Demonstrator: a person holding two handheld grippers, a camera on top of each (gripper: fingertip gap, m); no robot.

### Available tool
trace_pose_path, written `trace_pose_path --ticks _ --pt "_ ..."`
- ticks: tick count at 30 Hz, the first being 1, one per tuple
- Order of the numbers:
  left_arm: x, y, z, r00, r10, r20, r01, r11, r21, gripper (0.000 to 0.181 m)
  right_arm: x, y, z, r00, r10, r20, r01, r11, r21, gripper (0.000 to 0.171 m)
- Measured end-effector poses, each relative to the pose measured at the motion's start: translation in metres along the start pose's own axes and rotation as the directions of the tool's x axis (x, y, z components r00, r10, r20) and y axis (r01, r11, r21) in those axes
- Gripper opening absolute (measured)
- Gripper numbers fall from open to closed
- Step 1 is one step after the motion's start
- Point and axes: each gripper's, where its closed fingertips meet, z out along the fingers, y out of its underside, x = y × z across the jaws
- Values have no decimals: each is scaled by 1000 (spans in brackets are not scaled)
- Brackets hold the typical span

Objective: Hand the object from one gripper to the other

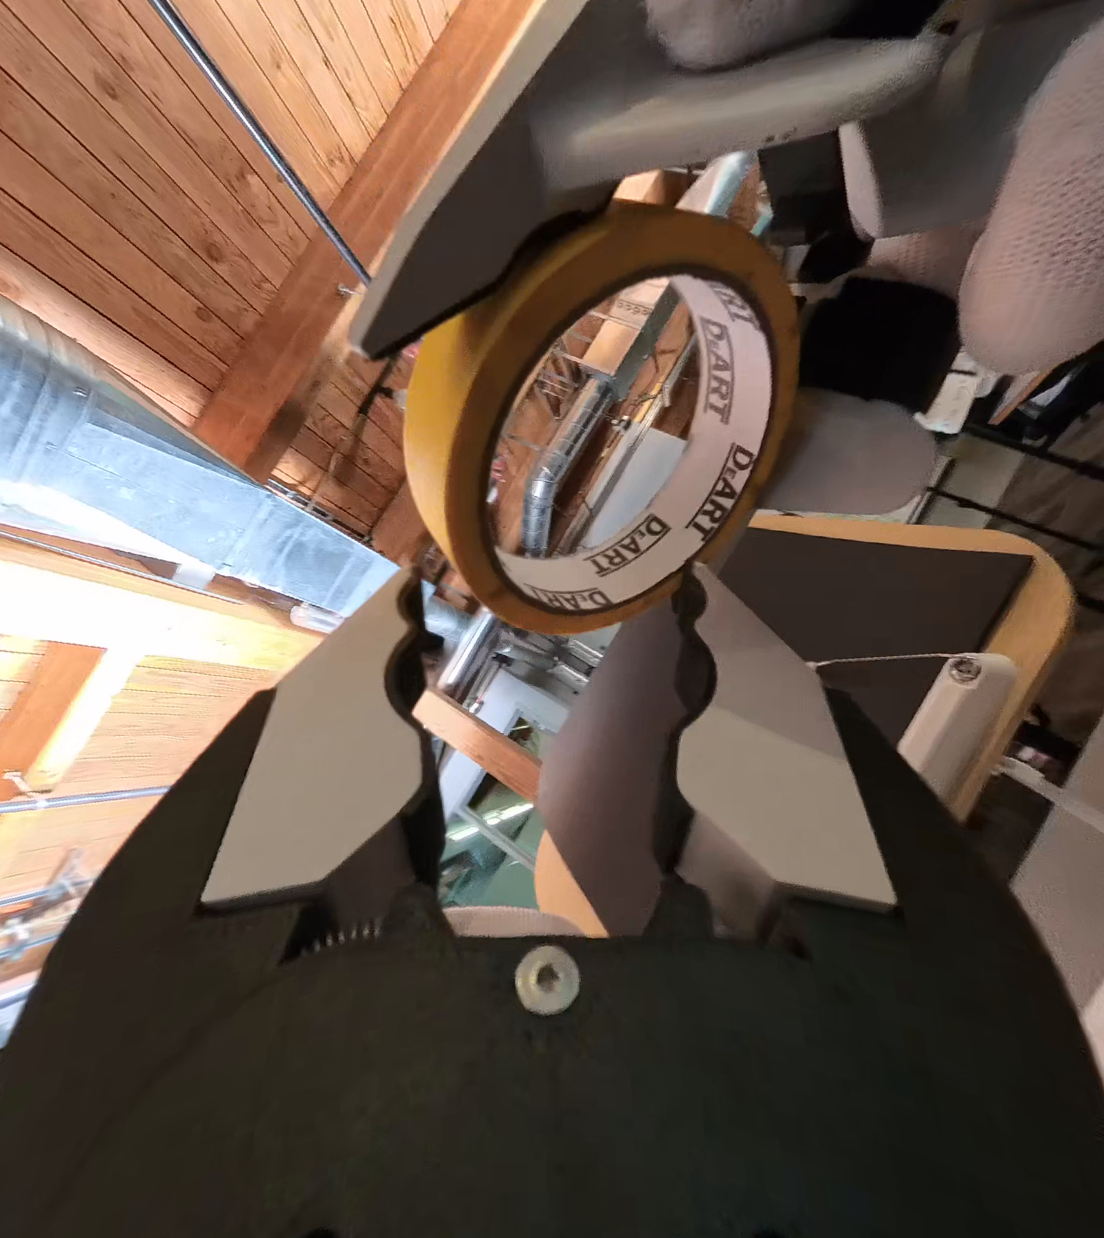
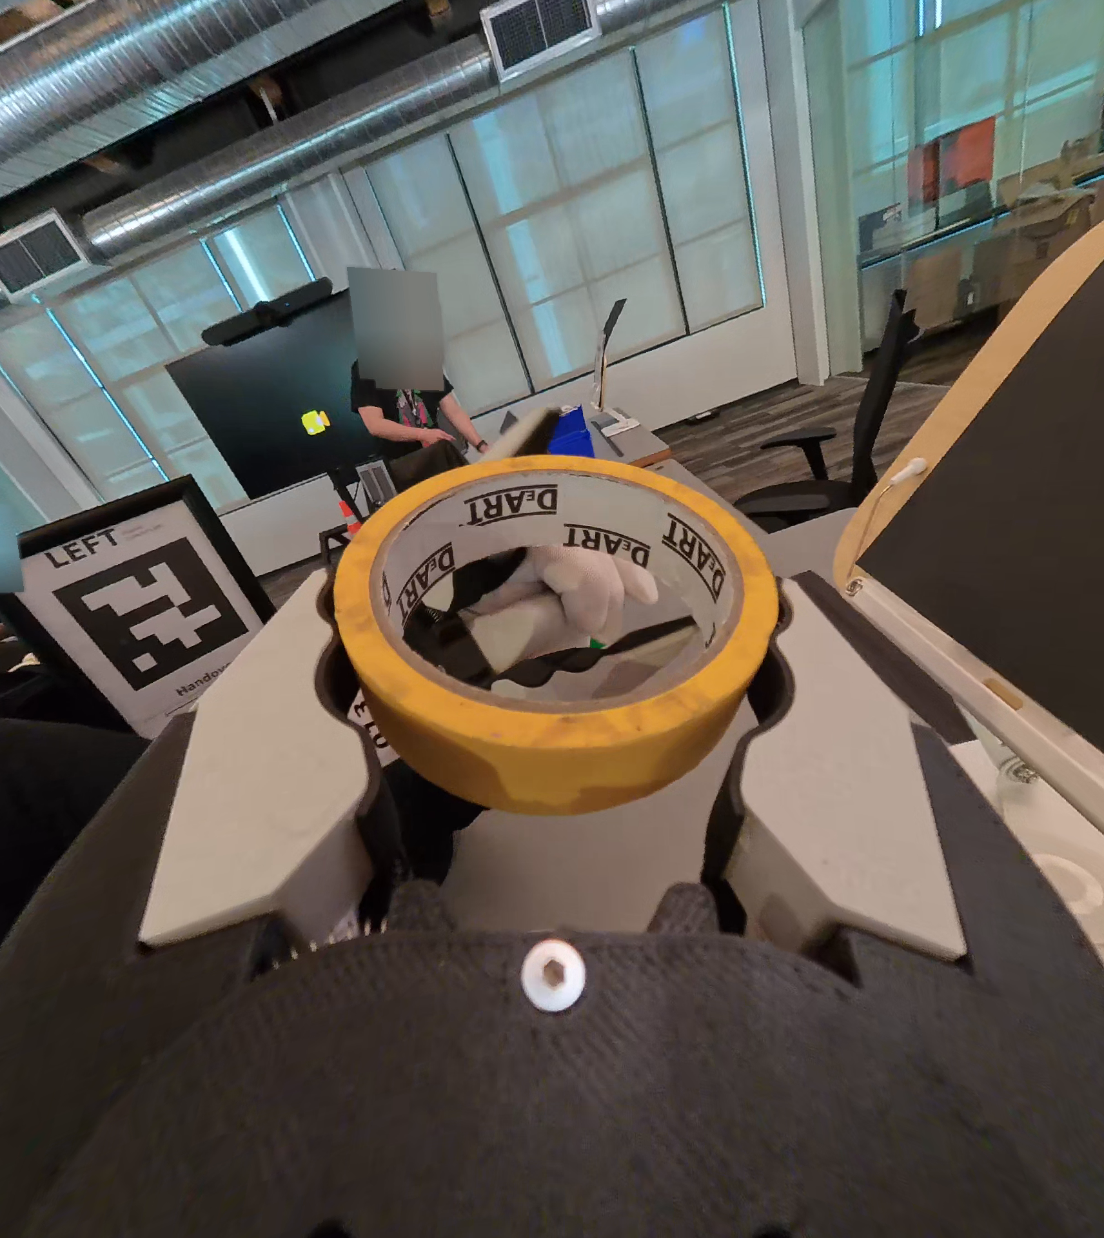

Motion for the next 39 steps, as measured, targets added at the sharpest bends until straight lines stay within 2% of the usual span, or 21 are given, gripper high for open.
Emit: trace_pose_path --ticks 3,10,11,13,14,20,25,28,31,33,35,37,39 --pt "-4 -4 -5 999 -46 21 45 998 47 42 4 -8 -1 1000 -25 -20 26 998 61 120" --pt "-28 1 -7 976 -210 49 208 977 51 43 4 -10 7 999 5 32 -10 990 137 120" --pt "-30 2 -7 972 -230 55 227 973 47 38 3 -10 10 999 9 39 -15 989 149 121" --pt "-28 4 -8 972 -233 40 232 972 36 14 1 -7 17 998 21 55 -29 988 154 120" --pt "-30 4 -9 972 -227 59 224 974 40 10 -1 -5 20 997 25 67 -35 987 154 120" --pt "-40 6 -10 961 -276 28 275 961 32 8 -4 -2 27 997 2 76 -16 984 176 119" --pt "-49 11 -11 970 -239 -36 238 971 -9 8 -10 4 24 994 -56 89 46 993 110 134" --pt "-56 15 -16 939 -309 -149 309 951 -20 8 -17 -1 16 986 -149 76 141 984 105 133" --pt "-61 20 -25 884 -372 -283 372 927 -55 7 -25 -18 -1 952 -305 -4 304 945 119 125" --pt "-63 22 -34 822 -430 -373 429 899 -91 7 -37 -20 -9 881 -472 -44 474 877 77 101" --pt "-60 18 -44 733 -487 -475 493 862 -123 8 -52 -22 -11 734 -670 -108 676 737 23 82" --pt "-49 11 -56 600 -546 -585 565 807 -174 8 -62 -22 -9 497 -847 -189 851 518 -83 70" --pt "-31 -1 -72 430 -563 -706 612 757 -231 8 -72 -13 -3 189 -962 -196 950 230 -213 61"
